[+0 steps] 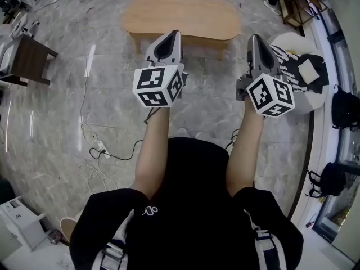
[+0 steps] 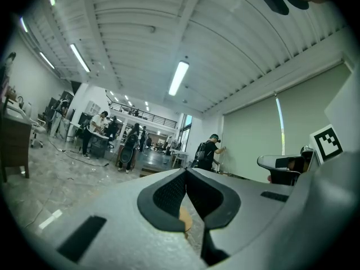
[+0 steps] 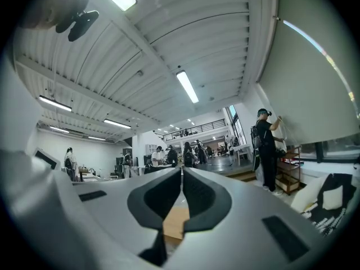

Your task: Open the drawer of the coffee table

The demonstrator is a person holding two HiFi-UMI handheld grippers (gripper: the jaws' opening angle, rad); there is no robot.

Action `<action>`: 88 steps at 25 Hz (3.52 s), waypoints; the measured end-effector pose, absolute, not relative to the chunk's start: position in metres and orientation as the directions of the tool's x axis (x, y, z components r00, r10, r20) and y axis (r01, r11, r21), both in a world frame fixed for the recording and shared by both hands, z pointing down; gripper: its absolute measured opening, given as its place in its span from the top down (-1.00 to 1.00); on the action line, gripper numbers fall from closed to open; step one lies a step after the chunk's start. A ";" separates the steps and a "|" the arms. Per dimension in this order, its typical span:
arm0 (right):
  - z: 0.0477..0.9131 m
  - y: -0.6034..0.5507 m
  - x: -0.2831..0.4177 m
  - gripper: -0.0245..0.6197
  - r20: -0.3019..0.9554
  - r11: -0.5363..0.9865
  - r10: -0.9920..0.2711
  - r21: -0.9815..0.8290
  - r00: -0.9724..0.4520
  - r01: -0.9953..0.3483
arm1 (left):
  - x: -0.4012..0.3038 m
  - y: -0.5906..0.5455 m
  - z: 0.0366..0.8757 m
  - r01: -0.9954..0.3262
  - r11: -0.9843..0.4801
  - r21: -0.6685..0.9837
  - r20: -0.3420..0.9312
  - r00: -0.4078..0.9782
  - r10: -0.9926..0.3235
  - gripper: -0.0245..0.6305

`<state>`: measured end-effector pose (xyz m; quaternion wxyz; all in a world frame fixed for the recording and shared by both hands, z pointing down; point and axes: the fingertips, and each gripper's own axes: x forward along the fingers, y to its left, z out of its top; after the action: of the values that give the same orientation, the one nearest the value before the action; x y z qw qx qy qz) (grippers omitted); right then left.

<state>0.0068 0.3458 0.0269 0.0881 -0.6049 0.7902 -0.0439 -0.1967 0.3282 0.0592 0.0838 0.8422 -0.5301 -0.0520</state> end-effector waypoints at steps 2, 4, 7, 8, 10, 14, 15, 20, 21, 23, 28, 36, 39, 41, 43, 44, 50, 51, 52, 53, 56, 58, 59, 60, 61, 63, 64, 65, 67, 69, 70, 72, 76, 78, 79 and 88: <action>0.031 0.346 0.005 0.88 -0.079 0.255 -0.966 -0.174 -0.245 -0.951 | -0.198 0.324 0.065 -0.879 -0.429 0.206 0.009 0.440 -0.898 0.90; 0.035 0.345 0.003 0.88 -0.069 0.245 -0.969 -0.168 -0.236 -0.955 | -0.198 0.319 0.069 -0.871 -0.441 0.218 0.011 0.454 -0.891 0.90; 0.031 0.345 0.004 0.88 -0.067 0.226 -0.974 -0.148 -0.218 -0.963 | -0.193 0.313 0.069 -0.854 -0.466 0.230 0.005 0.480 -0.877 0.90; 0.027 0.346 0.005 0.88 -0.073 0.222 -0.974 -0.139 -0.213 -0.965 | -0.190 0.311 0.068 -0.848 -0.477 0.232 0.000 0.490 -0.872 0.90; 0.019 0.345 0.006 0.88 -0.084 0.219 -0.974 -0.118 -0.210 -0.968 | -0.184 0.307 0.063 -0.838 -0.493 0.234 -0.012 0.504 -0.863 0.90; 0.013 0.343 0.007 0.88 -0.093 0.213 -0.974 -0.097 -0.204 -0.972 | -0.179 0.300 0.061 -0.828 -0.506 0.244 -0.029 0.515 -0.857 0.90; 0.013 0.342 0.008 0.88 -0.094 0.211 -0.975 -0.094 -0.202 -0.973 | -0.180 0.297 0.062 -0.826 -0.506 0.247 -0.032 0.515 -0.856 0.90; 0.007 0.335 0.005 0.88 -0.104 0.210 -0.974 -0.081 -0.201 -0.974 | -0.186 0.288 0.062 -0.825 -0.506 0.253 -0.037 0.514 -0.857 0.90; 0.005 0.332 0.002 0.88 -0.109 0.214 -0.973 -0.076 -0.205 -0.974 | -0.188 0.285 0.061 -0.826 -0.505 0.251 -0.038 0.513 -0.858 0.90; 0.002 0.326 -0.006 0.88 -0.116 0.227 -0.969 -0.069 -0.218 -0.971 | -0.193 0.280 0.061 -0.829 -0.500 0.250 -0.041 0.507 -0.861 0.90; 0.012 0.309 -0.022 0.88 -0.113 0.265 -0.960 -0.057 -0.257 -0.963 | -0.205 0.268 0.069 -0.837 -0.480 0.263 -0.048 0.486 -0.873 0.90; 0.018 0.272 -0.023 0.88 -0.123 0.301 -0.948 -0.039 -0.295 -0.953 | -0.203 0.236 0.079 -0.842 -0.469 0.265 -0.062 0.470 -0.880 0.90; 0.018 0.250 -0.014 0.88 -0.125 0.317 -0.943 -0.036 -0.310 -0.948 | -0.193 0.215 0.078 -0.845 -0.458 0.274 -0.067 0.459 -0.886 0.90; 0.019 0.232 -0.009 0.88 -0.120 0.326 -0.940 -0.035 -0.320 -0.945 | -0.181 0.201 0.077 -0.845 -0.463 0.268 -0.072 0.462 -0.884 0.90; 0.021 0.215 -0.003 0.88 -0.117 0.331 -0.939 -0.043 -0.325 -0.942 | -0.169 0.187 0.075 -0.845 -0.471 0.253 -0.074 0.468 -0.880 0.90; 0.023 0.205 0.001 0.88 -0.114 0.333 -0.938 -0.047 -0.326 -0.942 | -0.164 0.179 0.074 -0.846 -0.472 0.248 -0.075 0.469 -0.880 0.90; 0.040 0.138 0.039 0.88 -0.090 0.332 -0.942 -0.104 -0.323 -0.938 | -0.133 0.120 0.081 -0.859 -0.455 0.234 -0.048 0.457 -0.888 0.90; 0.044 0.125 0.047 0.88 -0.085 0.332 -0.942 -0.118 -0.324 -0.936 | -0.127 0.108 0.083 -0.863 -0.450 0.231 -0.040 0.454 -0.890 0.90; 0.048 0.110 0.054 0.88 -0.080 0.334 -0.942 -0.132 -0.325 -0.933 | -0.121 0.096 0.084 -0.866 -0.444 0.228 -0.031 0.450 -0.893 0.90; 0.051 0.095 0.061 0.88 -0.075 0.336 -0.942 -0.147 -0.328 -0.930 | -0.116 0.084 0.086 -0.870 -0.438 0.226 -0.022 0.445 -0.895 0.90; 0.062 0.051 0.074 0.88 -0.069 0.348 -0.938 -0.190 -0.341 -0.918 | -0.105 0.048 0.095 -0.885 -0.415 0.211 0.016 0.428 -0.904 0.90; 0.069 0.022 0.077 0.88 -0.063 0.362 -0.932 -0.209 -0.357 -0.909 | -0.102 0.026 0.100 -0.899 -0.392 0.197 0.041 0.407 -0.913 0.90; 0.072 0.008 0.077 0.88 -0.060 0.373 -0.927 -0.218 -0.369 -0.902 | -0.101 0.014 0.100 -0.906 -0.379 0.190 0.049 0.394 -0.918 0.90; 0.073 -0.006 0.077 0.88 -0.058 0.386 -0.922 -0.226 -0.384 -0.894 | -0.100 0.002 0.100 -0.913 -0.365 0.185 0.054 0.380 -0.923 0.90; 0.075 -0.021 0.078 0.88 -0.057 0.398 -0.916 -0.235 -0.397 -0.887 | -0.099 -0.011 0.099 -0.919 -0.352 0.179 0.059 0.367 -0.928 0.90; 0.076 -0.050 0.083 0.88 -0.056 0.411 -0.910 -0.253 -0.411 -0.876 | -0.093 -0.035 0.097 -0.927 -0.336 0.167 0.070 0.351 -0.934 0.90; 0.075 -0.063 0.088 0.88 -0.057 0.414 -0.908 -0.263 -0.414 -0.872 | -0.089 -0.047 0.095 -0.930 -0.332 0.161 0.074 0.347 -0.935 0.90; 0.073 -0.076 0.093 0.88 -0.059 0.417 -0.907 -0.269 -0.417 -0.868 | -0.085 -0.058 0.093 -0.931 -0.328 0.157 0.077 0.343 -0.936 0.90; 0.068 -0.101 0.103 0.88 -0.060 0.424 -0.903 -0.271 -0.425 -0.864 | -0.076 -0.079 0.087 -0.935 -0.319 0.156 0.077 0.333 -0.940 0.90; 0.063 -0.124 0.115 0.88 -0.060 0.430 -0.900 -0.274 -0.431 -0.860 | -0.066 -0.101 0.081 -0.938 -0.310 0.155 0.077 0.325 -0.943 0.90; 0.061 -0.135 0.122 0.88 -0.061 0.431 -0.900 -0.277 -0.432 -0.859 | -0.059 -0.111 0.079 -0.938 -0.309 0.154 0.077 0.324 -0.943 0.90; 0.058 -0.153 0.133 0.88 -0.063 0.432 -0.899 -0.281 -0.433 -0.857 | -0.048 -0.128 0.076 -0.938 -0.311 0.152 0.076 0.325 -0.943 0.90; 0.057 -0.177 0.146 0.88 -0.058 0.430 -0.900 -0.279 -0.432 -0.858 | -0.033 -0.157 0.072 -0.935 -0.318 0.155 0.077 0.332 -0.940 0.90; 0.055 -0.186 0.157 0.88 -0.059 0.419 -0.905 -0.277 -0.420 -0.865 | -0.025 -0.170 0.070 -0.930 -0.327 0.168 0.072 0.342 -0.937 0.90; 0.053 -0.191 0.164 0.88 -0.062 0.410 -0.910 -0.278 -0.410 -0.869 | -0.020 -0.176 0.070 -0.926 -0.335 0.176 0.069 0.351 -0.934 0.90; 0.063 -0.217 0.202 0.88 -0.052 0.355 -0.933 -0.314 -0.357 -0.881 | 0.018 -0.210 0.074 -0.899 -0.396 0.187 0.072 0.414 -0.907 0.90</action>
<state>0.2025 -0.2174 0.0627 0.1115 -0.5558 0.8155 -0.1166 0.0183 -0.2100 0.0741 0.0986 0.8351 -0.5407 -0.0205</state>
